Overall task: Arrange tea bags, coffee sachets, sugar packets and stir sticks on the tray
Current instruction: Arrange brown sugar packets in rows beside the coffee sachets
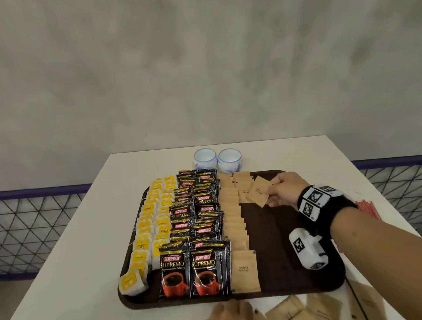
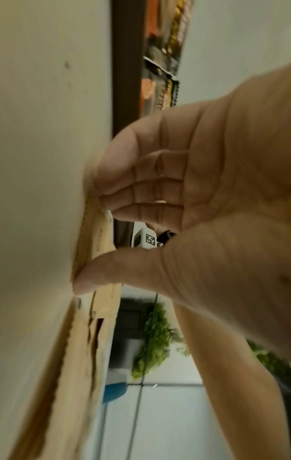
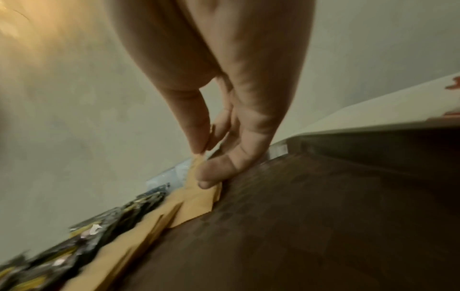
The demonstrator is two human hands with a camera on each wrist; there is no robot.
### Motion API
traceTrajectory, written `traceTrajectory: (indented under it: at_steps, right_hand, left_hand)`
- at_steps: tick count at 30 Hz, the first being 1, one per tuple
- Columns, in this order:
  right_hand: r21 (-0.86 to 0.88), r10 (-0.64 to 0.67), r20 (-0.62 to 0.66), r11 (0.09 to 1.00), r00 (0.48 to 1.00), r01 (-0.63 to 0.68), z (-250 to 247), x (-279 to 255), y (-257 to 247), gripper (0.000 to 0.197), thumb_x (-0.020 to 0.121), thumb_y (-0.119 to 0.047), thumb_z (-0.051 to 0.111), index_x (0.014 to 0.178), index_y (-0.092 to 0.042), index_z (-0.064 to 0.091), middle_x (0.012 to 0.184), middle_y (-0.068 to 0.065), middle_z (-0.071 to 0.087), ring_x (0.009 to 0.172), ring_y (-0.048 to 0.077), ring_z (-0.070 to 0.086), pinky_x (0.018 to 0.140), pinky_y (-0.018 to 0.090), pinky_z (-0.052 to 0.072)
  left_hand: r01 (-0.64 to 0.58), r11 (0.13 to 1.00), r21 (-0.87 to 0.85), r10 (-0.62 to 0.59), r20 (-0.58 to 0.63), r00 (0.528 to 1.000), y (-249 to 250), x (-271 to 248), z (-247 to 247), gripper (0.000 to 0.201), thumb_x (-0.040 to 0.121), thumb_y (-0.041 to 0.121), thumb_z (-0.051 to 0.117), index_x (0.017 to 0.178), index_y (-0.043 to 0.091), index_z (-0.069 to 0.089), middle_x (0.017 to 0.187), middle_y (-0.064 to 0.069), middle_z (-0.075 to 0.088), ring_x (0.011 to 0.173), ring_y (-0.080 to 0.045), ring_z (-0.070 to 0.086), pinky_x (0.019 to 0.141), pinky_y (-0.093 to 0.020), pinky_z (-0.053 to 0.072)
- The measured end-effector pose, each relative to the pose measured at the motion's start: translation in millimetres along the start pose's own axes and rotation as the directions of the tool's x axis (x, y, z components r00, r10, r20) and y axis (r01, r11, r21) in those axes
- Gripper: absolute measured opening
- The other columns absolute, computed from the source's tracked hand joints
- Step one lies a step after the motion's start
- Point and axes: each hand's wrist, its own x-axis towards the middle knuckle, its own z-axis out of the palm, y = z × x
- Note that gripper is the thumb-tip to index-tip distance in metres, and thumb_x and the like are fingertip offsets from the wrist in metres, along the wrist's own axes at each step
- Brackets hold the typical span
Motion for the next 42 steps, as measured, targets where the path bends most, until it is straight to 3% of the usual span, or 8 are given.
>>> traceTrajectory:
  at_steps: [3,7,10,12,18,29,35,42]
  right_hand:
    - [-0.1,-0.005,0.002,0.995,1.0,0.005,6.3,10.7,0.0,0.019,0.087,-0.001,0.062,0.075,-0.012,0.051,0.079,0.017,0.067,0.059,0.02,0.062,0.058,0.031,0.053]
    - [-0.207,0.003,-0.011,0.978,1.0,-0.005,16.0,21.8,-0.8,0.02,0.083,0.001,0.068,0.075,-0.012,0.054,0.073,0.011,0.066,0.056,0.017,0.059,0.054,0.028,0.052]
    - [-0.244,0.015,-0.013,0.97,1.0,-0.018,22.5,29.0,-5.9,0.021,0.079,0.004,0.071,0.082,-0.01,0.055,0.071,0.012,0.063,0.055,0.018,0.057,0.053,0.028,0.052]
    - [-0.279,-0.01,-0.021,0.96,1.0,0.004,25.1,33.4,-8.7,0.024,0.077,0.004,0.072,0.08,-0.012,0.054,0.067,0.011,0.061,0.053,0.018,0.057,0.052,0.028,0.053]
    - [-0.342,-0.087,-0.099,0.938,0.991,0.049,32.2,40.6,-6.2,0.029,0.077,-0.004,0.075,0.084,-0.013,0.049,0.066,0.009,0.058,0.052,0.019,0.056,0.06,0.035,0.057]
    - [-0.281,-0.173,-0.088,0.949,0.981,0.142,-41.5,-37.2,-36.7,0.032,0.085,-0.02,0.069,0.11,-0.012,0.05,0.083,0.012,0.066,0.06,0.021,0.06,0.053,0.029,0.05]
    - [-0.195,-0.254,0.067,0.945,0.965,0.262,-85.0,-144.1,-8.3,0.025,0.085,-0.018,0.07,0.106,-0.016,0.057,0.079,0.01,0.069,0.064,0.02,0.064,0.06,0.031,0.052]
    - [-0.229,-0.229,0.174,0.937,0.958,0.266,-100.9,-230.3,68.0,0.017,0.083,-0.022,0.071,0.091,-0.035,0.062,0.072,-0.002,0.065,0.065,0.015,0.065,0.062,0.031,0.05]
  left_hand:
    - [0.087,0.995,-0.049,-0.084,0.066,0.994,-11.0,7.3,-5.4,0.048,0.045,0.055,0.035,0.045,0.02,0.068,0.043,0.003,0.061,0.039,-0.002,0.058,0.042,-0.008,0.044]
    - [-0.05,0.998,-0.03,0.045,-0.133,0.99,-8.3,5.8,-3.6,0.027,0.051,0.046,0.045,0.035,0.027,0.055,0.032,0.011,0.048,0.028,0.007,0.046,0.039,-0.002,0.04]
    - [-0.083,0.99,-0.116,0.075,-0.072,0.995,-1.7,-7.6,-19.0,0.021,0.062,0.044,0.071,0.068,0.025,0.066,0.066,0.01,0.064,0.06,0.007,0.063,0.063,-0.005,0.047]
    - [-0.039,0.984,-0.176,0.029,-0.061,0.998,-1.2,-2.9,-18.1,0.026,0.088,0.035,0.058,0.105,0.016,0.062,0.103,0.0,0.064,0.097,-0.006,0.064,0.087,-0.014,0.046]
    - [-0.05,0.986,-0.16,0.052,0.006,0.999,-4.2,-1.3,-11.4,0.034,0.1,0.028,0.031,0.129,0.015,0.043,0.131,-0.001,0.05,0.121,-0.017,0.051,0.104,-0.023,0.036]
    - [-0.243,0.911,-0.333,0.281,0.073,0.957,19.0,-6.5,-20.0,0.037,0.085,0.049,0.057,0.114,0.026,0.061,0.109,0.01,0.051,0.1,-0.004,0.045,0.097,-0.025,0.035]
    - [-0.36,0.909,-0.21,0.371,0.015,0.929,64.0,-18.4,-13.2,0.083,0.075,0.036,0.068,0.146,0.022,0.028,0.148,0.009,0.023,0.137,-0.016,0.018,0.11,-0.033,0.021]
    - [-0.273,0.954,-0.126,0.288,0.129,0.949,75.9,-21.2,-22.6,0.04,0.081,0.043,0.064,0.119,0.029,0.057,0.127,0.015,0.036,0.116,-0.018,0.032,0.1,-0.039,0.039]
